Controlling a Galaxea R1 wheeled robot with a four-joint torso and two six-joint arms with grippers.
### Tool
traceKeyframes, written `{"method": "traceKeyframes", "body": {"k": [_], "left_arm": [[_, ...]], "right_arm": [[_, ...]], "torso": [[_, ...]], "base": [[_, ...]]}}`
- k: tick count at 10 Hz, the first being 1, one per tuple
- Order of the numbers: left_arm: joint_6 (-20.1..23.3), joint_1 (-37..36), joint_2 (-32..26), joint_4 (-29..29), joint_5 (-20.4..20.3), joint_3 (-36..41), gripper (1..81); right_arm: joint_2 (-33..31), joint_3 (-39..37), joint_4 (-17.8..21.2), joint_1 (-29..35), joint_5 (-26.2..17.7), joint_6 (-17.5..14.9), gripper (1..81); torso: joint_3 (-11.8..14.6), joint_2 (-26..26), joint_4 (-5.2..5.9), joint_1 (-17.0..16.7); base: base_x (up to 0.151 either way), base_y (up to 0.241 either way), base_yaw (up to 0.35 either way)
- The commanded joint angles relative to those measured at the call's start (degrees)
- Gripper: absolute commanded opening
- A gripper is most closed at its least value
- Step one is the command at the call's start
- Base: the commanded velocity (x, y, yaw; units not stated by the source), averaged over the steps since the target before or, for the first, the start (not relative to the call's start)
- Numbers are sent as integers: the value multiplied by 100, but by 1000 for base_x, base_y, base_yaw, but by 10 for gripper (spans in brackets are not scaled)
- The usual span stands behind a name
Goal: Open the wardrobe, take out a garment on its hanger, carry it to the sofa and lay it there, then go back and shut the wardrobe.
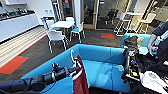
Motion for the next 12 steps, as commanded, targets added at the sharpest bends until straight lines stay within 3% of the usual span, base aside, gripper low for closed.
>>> {"method": "traceKeyframes", "body": {"k": [1, 2, 4, 5, 6, 7, 9, 12], "left_arm": [[-183, -1189, -88, 162, -665, 144, 10], [-227, -1304, -53, 135, -665, 108, 10], [-385, -1488, -53, 118, -665, -67, 10], [-517, -1567, -35, 118, -657, -208, 10], [-623, -1663, 18, 126, -621, -305, 10], [-666, -1716, 156, 109, -596, -418, 10], [-930, -1988, 613, 109, -586, -743, 10], [-1027, -2314, 1468, 100, -463, -806, 10]], "right_arm": [[-52, 34, -58, 12, -343, -8, 811], [-52, 34, -40, 12, -343, -8, 811], [-43, 34, -31, 12, -343, 1, 811], [-35, 34, -31, 12, -343, 1, 811], [-35, 34, -31, 29, -343, 1, 811], [-35, 34, -14, 38, -343, 1, 811], [-17, 34, -14, 56, -343, 1, 811], [-8, 34, -5, 117, -343, 1, 811]], "torso": [[-501, 0, 0, 0], [-173, 2, 0, 2], [-332, 4, 0, 4], [-374, 4, 465, 4], [-366, 6, 584, 6], [-361, 6, 129, 4], [-359, 6, 329, 4], [-361, 9, 336, 6]], "base": [[0, 0, 0], [0, 0, 0], [0, 0, 0], [0, 0, 0], [0, 0, 0], [0, 0, 0], [0, 0, 0], [0, 0, 0]]}}
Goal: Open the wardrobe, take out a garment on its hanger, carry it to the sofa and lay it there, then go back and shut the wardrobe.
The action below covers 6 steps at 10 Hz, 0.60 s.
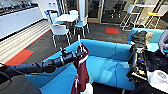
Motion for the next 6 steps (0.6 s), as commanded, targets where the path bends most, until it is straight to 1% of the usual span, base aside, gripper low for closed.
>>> {"method": "traceKeyframes", "body": {"k": [1, 2, 3, 4, 5, 6], "left_arm": [[-118, -1258, 718, 70, -321, 75, 10], [-127, -1329, 1067, -17, -268, -151, 10], [-127, -1355, 1287, -70, -260, -405, 10], [-153, -1355, 1552, -158, -260, -837, 10], [-240, -1355, 1746, -106, -243, -1119, 10], [-249, -1364, 1817, -105, -216, -1338, 10]], "right_arm": [[-13, 34, -36, -20, -380, -2, 811], [-4, 34, -36, 6, -397, -2, 811], [-4, 34, -19, 15, -415, -2, 811], [-4, 34, -18, 15, -432, -2, 811], [-4, 16, -9, 23, -424, -2, 811], [13, 8, -1, 24, -415, -2, 811]], "torso": [[0, 0, 0, 0], [0, 0, 0, 0], [0, 0, 0, 0], [0, 0, 0, 0], [0, 0, 0, 0], [0, 0, 0, 0]], "base": [[0, 0, 0], [0, 0, 0], [0, 0, 0], [0, 0, 0], [0, 0, 0], [0, 0, 0]]}}
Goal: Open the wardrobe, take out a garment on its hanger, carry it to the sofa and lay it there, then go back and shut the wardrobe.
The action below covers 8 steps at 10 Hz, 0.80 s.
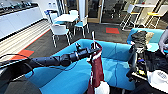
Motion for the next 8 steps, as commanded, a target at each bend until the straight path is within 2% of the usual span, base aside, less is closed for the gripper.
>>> {"method": "traceKeyframes", "body": {"k": [1, 5, 8], "left_arm": [[-60, -1109, 337, -38, -456, -559, 10], [-139, -1012, -5, 32, -456, -1066, 10], [-139, -723, 65, 102, -280, -1824, 10]], "right_arm": [[-2, 5, -3, -42, -391, -2, 811], [147, -196, -21, -7, -426, -1, 811], [332, -470, -47, -15, -426, -2, 811]], "torso": [[0, 0, 0, 0], [0, 0, 0, 2], [0, 2, 0, 2]], "base": [[0, 0, 0], [0, 0, 0], [0, 0, 0]]}}
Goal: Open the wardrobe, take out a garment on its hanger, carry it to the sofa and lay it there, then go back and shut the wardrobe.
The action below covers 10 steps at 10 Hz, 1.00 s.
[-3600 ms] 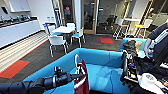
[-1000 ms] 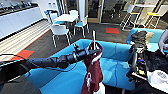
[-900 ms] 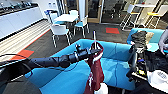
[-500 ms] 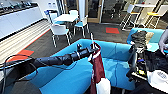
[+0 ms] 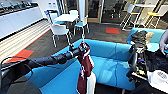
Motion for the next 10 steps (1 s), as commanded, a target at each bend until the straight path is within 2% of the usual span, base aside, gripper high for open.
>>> {"method": "traceKeyframes", "body": {"k": [1, 3, 4, 7, 10], "left_arm": [[-58, -820, 89, 157, -273, -331, 10], [-58, -723, 230, 166, -273, -428, 10], [-102, -845, 413, 140, -291, -218, 10], [-453, -1206, 1019, 140, -352, 21, 10], [-698, -1601, 1468, 78, -282, -286, 10]], "right_arm": [[60, -123, -56, -88, -374, -2, 811], [78, -140, -56, -70, -374, -2, 811], [78, -140, -64, -70, -374, -2, 811], [86, -140, -64, -62, -366, -2, 811], [104, -140, -73, -44, -374, -2, 811]], "torso": [[0, 0, 0, 0], [0, 0, 0, 0], [0, 0, 0, 0], [0, 0, 0, 0], [-2, 0, 0, 0]], "base": [[0, 0, 0], [0, 0, 0], [0, 0, 0], [0, 0, 0], [0, 0, 0]]}}
